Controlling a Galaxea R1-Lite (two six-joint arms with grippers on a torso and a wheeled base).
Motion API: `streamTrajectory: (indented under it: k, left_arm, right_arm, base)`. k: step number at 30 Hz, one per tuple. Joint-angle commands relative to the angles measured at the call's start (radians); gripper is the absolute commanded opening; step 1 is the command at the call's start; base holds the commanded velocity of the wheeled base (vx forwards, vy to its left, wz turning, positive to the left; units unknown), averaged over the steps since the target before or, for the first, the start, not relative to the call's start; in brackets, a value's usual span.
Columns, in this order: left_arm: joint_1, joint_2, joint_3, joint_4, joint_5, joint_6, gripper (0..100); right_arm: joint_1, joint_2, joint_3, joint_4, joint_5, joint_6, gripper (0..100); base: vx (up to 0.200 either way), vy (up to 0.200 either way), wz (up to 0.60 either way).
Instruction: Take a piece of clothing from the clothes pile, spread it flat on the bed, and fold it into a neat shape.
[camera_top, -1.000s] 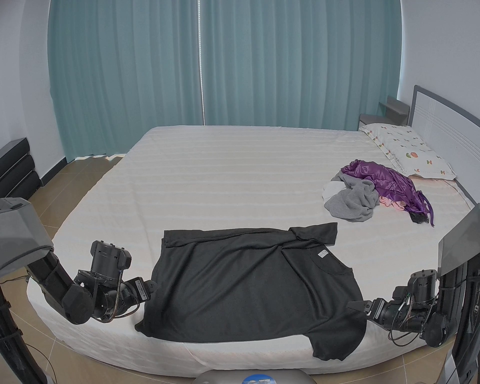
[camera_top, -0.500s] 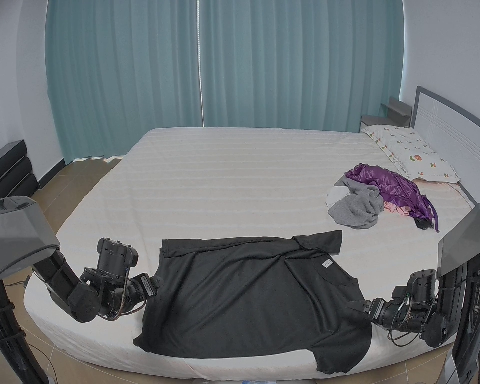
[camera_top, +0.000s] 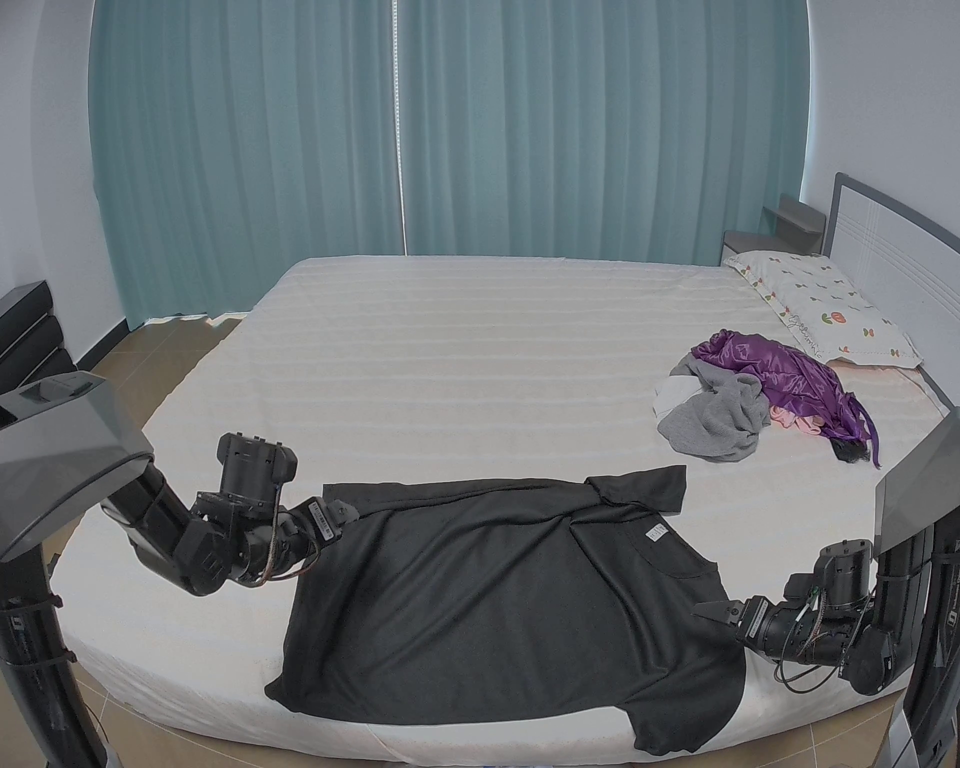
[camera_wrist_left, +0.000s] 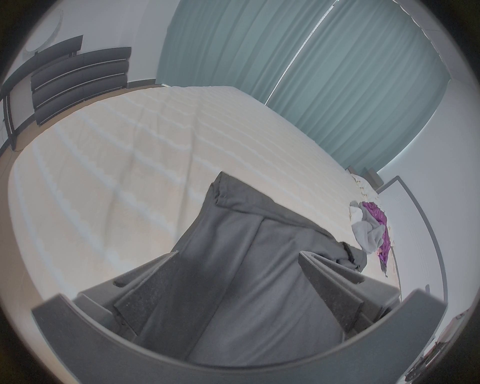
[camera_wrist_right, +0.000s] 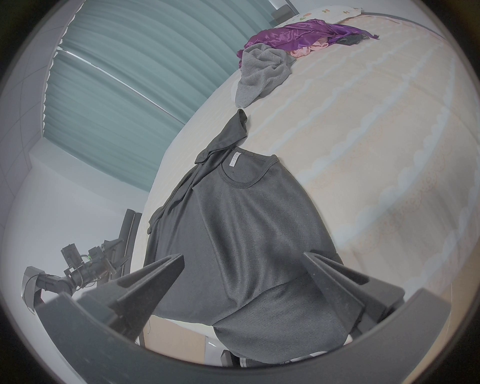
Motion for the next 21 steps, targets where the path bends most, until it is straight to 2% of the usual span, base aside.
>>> streamTrajectory:
  k: [1, 5, 7, 10, 17, 21]
  left_arm:
    - [0.015, 0.169, -0.183, 0.040, -0.010, 0.002, 100]
    - [0.015, 0.265, -0.342, 0.085, -0.009, 0.008, 100]
    - [0.015, 0.281, -0.365, 0.086, -0.007, 0.013, 100]
    - [0.018, 0.346, -0.474, 0.092, -0.007, 0.021, 100]
    - [0.021, 0.411, -0.583, 0.151, -0.007, 0.013, 100]
    - [0.022, 0.425, -0.591, 0.155, -0.005, 0.010, 100]
  right_arm:
    - [0.004, 0.002, 0.004, -0.013, 0.000, 0.015, 100]
    - [0.004, 0.004, 0.004, -0.013, -0.001, 0.016, 100]
    - [0.002, 0.004, 0.004, -0.013, -0.001, 0.016, 100]
    - [0.001, 0.004, -0.002, -0.013, -0.001, 0.018, 100]
    - [0.004, 0.024, -0.005, -0.013, -0.006, 0.016, 100]
    - [0.004, 0.043, -0.018, -0.013, -0.011, 0.016, 100]
  base:
    - [0.000, 0.000, 0.00]
    - [0.000, 0.000, 0.00]
    - [0.000, 0.000, 0.00]
    - [0.000, 0.000, 0.00]
    - [0.000, 0.000, 0.00]
    - [0.000, 0.000, 0.00]
